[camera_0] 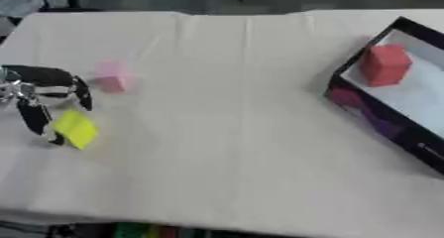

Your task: Pick up the objects with one hand, pass them to the other hand, and then place them into the box on the other side of the table.

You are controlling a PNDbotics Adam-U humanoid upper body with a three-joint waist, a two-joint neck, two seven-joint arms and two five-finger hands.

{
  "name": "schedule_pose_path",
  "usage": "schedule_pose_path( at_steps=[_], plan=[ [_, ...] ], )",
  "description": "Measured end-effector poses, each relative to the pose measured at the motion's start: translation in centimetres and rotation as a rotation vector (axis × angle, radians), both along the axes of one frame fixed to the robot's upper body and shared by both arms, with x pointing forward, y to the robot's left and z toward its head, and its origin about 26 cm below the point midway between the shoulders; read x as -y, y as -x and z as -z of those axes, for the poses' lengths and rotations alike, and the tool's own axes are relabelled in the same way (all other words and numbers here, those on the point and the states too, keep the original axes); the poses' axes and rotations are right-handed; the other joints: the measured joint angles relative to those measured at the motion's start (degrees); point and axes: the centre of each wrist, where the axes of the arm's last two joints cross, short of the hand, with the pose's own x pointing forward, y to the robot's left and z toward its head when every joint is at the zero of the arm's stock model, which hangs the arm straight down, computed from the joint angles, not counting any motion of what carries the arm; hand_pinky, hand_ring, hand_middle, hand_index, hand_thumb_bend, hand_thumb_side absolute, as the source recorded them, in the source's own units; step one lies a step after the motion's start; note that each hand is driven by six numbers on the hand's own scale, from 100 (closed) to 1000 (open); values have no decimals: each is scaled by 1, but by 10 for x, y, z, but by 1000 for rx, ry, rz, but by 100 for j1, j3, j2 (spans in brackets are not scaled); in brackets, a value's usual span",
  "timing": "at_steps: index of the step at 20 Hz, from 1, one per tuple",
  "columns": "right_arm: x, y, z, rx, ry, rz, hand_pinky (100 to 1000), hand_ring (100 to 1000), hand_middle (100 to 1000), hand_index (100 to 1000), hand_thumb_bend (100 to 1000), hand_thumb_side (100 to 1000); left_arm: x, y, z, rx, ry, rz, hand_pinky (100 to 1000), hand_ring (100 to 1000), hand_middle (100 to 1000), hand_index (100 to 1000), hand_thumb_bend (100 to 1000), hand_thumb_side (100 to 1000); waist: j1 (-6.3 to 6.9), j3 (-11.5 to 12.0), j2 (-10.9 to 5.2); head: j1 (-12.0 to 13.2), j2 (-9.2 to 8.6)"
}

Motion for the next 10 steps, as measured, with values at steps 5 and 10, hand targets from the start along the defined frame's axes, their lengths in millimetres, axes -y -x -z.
schedule_pose_path(
  at_steps=[5,10],
  plan=[
    [0,0,0,0,4,3,969,1000,871,996,100,692,0,0,0,-1,-1,-2,760,714,541,604,556,100,0,3,0,6,0],
    [0,0,-1,1,3,4,969,1000,870,994,100,688,2,0,-2,16,-2,3,742,690,512,569,518,100,0,5,0,13,1]
  ],
)
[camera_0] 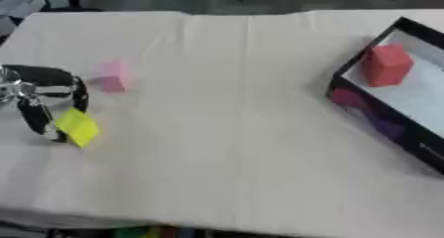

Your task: Pick up the objects with one hand, pass them to the other hand, and then place them into the box on the other side of the table.

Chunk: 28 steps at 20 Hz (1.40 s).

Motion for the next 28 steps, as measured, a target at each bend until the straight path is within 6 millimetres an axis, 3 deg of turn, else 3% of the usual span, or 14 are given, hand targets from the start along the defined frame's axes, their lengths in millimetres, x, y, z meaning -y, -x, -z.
schedule_pose_path(
  at_steps=[3,11,16,22,28],
  plan=[
    [0,0,0,0,-1,1,969,1000,870,994,100,684,5,1,-7,30,16,16,737,682,512,568,521,100,0,9,0,0,2],
    [-2,-1,-1,1,3,-9,968,1000,871,994,100,676,14,17,-55,194,149,41,728,656,507,564,505,100,0,59,0,-20,6],
    [-5,0,-4,10,10,-22,967,1000,870,993,100,663,18,25,-73,246,253,28,704,622,500,563,460,100,0,81,0,-26,-8],
    [-22,-1,-13,35,61,-87,963,1000,878,993,100,615,26,26,-73,288,447,-12,682,607,498,565,414,100,-24,90,-3,-51,-112],
    [-72,-3,-28,96,214,-260,957,1000,906,990,100,512,42,20,-56,295,637,-71,663,582,495,566,355,100,-34,111,-8,-102,-170]
  ],
)
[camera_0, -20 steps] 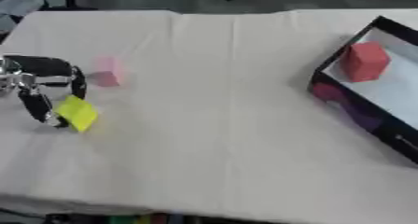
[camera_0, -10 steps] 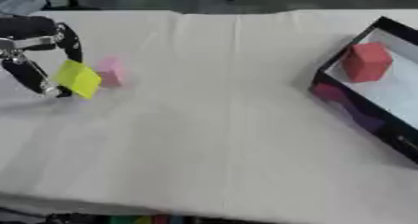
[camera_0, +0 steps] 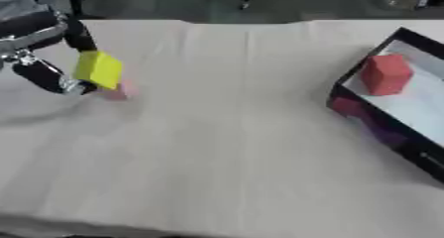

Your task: Pick up the objects with one hand, pass them to the other hand, and then place them into the box on the other side of the table.

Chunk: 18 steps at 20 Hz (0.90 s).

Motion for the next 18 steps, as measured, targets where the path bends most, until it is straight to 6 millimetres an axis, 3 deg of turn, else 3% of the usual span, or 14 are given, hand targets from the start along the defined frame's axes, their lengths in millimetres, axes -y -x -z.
schedule_pose_path(
  at_steps=[1,2,3,10,11,12,14,18],
  plan=[
    [-9,0,-2,10,24,-31,956,1000,909,989,100,486,2,-1,3,-2,31,-7,660,579,494,566,347,100,0,1,0,-18,-4],
    [-18,0,-4,21,48,-61,955,1000,914,988,100,389,5,-1,6,-6,62,-12,657,577,495,567,361,100,0,2,0,-29,-9],
    [-27,0,-6,32,72,-92,954,1000,917,987,100,420,7,-1,9,-9,91,-17,655,576,495,568,336,100,0,3,0,-43,-21],
    [-85,-7,-6,60,234,-279,948,1000,931,985,100,272,21,-2,32,-41,269,-33,638,558,494,570,278,100,-31,12,-1,-148,-26],
    [-92,-8,-5,63,256,-303,946,1000,932,984,100,197,23,-2,35,-43,291,-34,635,553,495,570,271,100,-32,12,-1,-162,-26],
    [-100,-10,-4,67,277,-325,945,1000,936,984,100,251,25,-2,37,-42,313,-33,635,550,493,570,265,100,-32,13,-1,-176,-26],
    [-113,-12,-4,77,318,-367,944,1000,940,986,100,261,28,0,40,-32,354,-28,634,543,493,571,253,100,-37,13,-1,-200,-25],
    [-136,-17,-1,85,386,-436,942,1000,943,983,100,207,39,4,46,5,417,-5,626,537,495,574,237,100,-68,8,-1,-244,-21]
  ],
)
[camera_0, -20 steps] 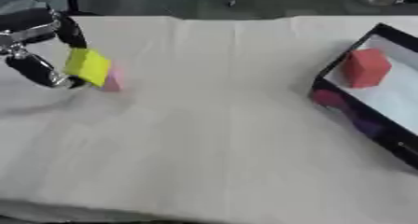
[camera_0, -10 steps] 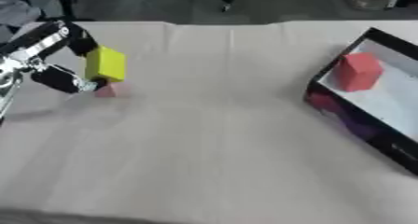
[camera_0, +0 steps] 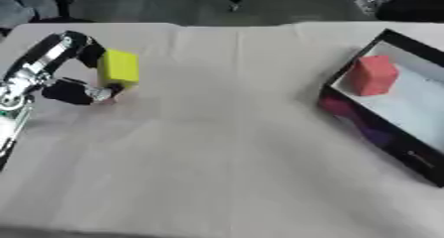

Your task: Pick up the objects with one hand, pass them to the other hand, and then place them into the box on the other side of the table.

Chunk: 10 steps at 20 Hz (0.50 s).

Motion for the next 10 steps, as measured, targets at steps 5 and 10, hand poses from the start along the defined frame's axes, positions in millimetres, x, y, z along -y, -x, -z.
schedule_pose_path(
  at_steps=[5,10],
  plan=[
    [-26,-9,9,17,125,-36,942,1000,948,982,100,188,13,7,5,59,60,27,618,532,495,574,212,100,-2,2,0,-55,5],
    [-46,-17,18,25,215,-66,943,1000,954,990,100,125,25,15,9,120,107,57,602,527,497,576,206,100,-37,30,0,-115,7]
  ],
)
